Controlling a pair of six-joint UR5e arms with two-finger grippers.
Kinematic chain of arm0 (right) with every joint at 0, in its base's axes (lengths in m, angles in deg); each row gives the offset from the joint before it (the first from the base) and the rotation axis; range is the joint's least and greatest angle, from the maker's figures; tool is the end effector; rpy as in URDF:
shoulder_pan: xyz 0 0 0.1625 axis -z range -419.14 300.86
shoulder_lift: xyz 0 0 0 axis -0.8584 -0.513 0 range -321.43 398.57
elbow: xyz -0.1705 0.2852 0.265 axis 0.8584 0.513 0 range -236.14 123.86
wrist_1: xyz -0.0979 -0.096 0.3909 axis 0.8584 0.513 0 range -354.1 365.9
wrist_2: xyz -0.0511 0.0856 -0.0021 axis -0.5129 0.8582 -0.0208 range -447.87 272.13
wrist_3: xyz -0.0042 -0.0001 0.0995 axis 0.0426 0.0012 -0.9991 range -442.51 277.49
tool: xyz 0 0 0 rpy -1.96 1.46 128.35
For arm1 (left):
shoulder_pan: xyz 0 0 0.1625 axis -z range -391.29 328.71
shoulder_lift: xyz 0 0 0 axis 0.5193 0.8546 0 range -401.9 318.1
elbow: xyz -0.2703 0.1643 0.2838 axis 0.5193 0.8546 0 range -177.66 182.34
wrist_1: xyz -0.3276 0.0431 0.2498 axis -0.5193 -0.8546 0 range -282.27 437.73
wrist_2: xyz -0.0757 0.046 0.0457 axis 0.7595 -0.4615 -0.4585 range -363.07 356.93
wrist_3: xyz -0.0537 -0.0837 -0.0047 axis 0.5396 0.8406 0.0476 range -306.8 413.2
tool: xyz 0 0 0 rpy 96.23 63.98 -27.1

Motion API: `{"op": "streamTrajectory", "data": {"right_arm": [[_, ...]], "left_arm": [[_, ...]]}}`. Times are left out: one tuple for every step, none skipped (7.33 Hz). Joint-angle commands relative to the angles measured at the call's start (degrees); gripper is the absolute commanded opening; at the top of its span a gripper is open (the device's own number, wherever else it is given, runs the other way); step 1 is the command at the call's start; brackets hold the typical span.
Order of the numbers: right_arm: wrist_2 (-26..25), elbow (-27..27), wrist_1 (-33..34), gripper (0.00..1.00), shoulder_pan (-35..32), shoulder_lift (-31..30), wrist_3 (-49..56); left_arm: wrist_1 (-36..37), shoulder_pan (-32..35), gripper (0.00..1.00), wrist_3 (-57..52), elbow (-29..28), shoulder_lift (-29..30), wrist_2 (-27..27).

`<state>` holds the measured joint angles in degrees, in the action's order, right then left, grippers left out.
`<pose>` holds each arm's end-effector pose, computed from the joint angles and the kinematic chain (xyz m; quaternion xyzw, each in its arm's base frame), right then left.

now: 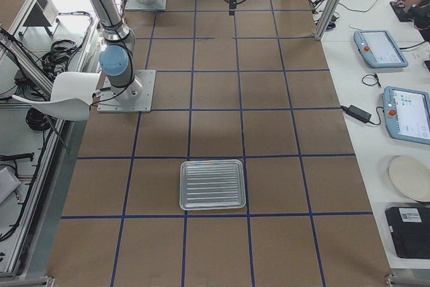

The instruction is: Place bearing gear from tray to pile

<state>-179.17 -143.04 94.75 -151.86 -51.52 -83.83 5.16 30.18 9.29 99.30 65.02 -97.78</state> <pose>0.1544 -0.4873 0.5133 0.0121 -0.9997 0.0182 0.0107 0.1625 -0.5606 0.3005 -0.1358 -0.9883 -0.0695 0.0001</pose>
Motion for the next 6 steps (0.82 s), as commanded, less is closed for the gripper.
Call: {"op": "streamTrajectory", "data": {"right_arm": [[0.06, -0.03, 0.01, 1.0, 0.0, 0.0, -0.09], [-0.02, -0.03, 0.01, 1.0, 0.0, 0.0, 0.0], [0.06, -0.03, 0.1, 1.0, 0.0, 0.0, 0.0], [0.06, -0.03, 0.1, 1.0, 0.0, 0.0, 0.0], [-0.02, -0.03, 0.18, 1.0, 0.0, 0.0, 0.0], [0.06, -0.03, 0.18, 1.0, 0.0, 0.0, -0.09]], "left_arm": [[12.73, -4.6, 0.08, -8.89, 5.41, 3.1, 0.05], [17.5, -4.6, 0.08, -8.99, 7.87, 4.51, 0.05], [18.51, -4.77, 0.08, -8.99, 8.94, 5.13, 0.4], [18.52, -4.95, 0.08, -8.99, 9.03, 5.49, 1.62], [18.43, -5.47, 0.08, -8.99, 9.12, 5.92, 1.81], [18.17, -5.56, 0.08, -8.56, 9.3, 6.28, 1.9]]}}
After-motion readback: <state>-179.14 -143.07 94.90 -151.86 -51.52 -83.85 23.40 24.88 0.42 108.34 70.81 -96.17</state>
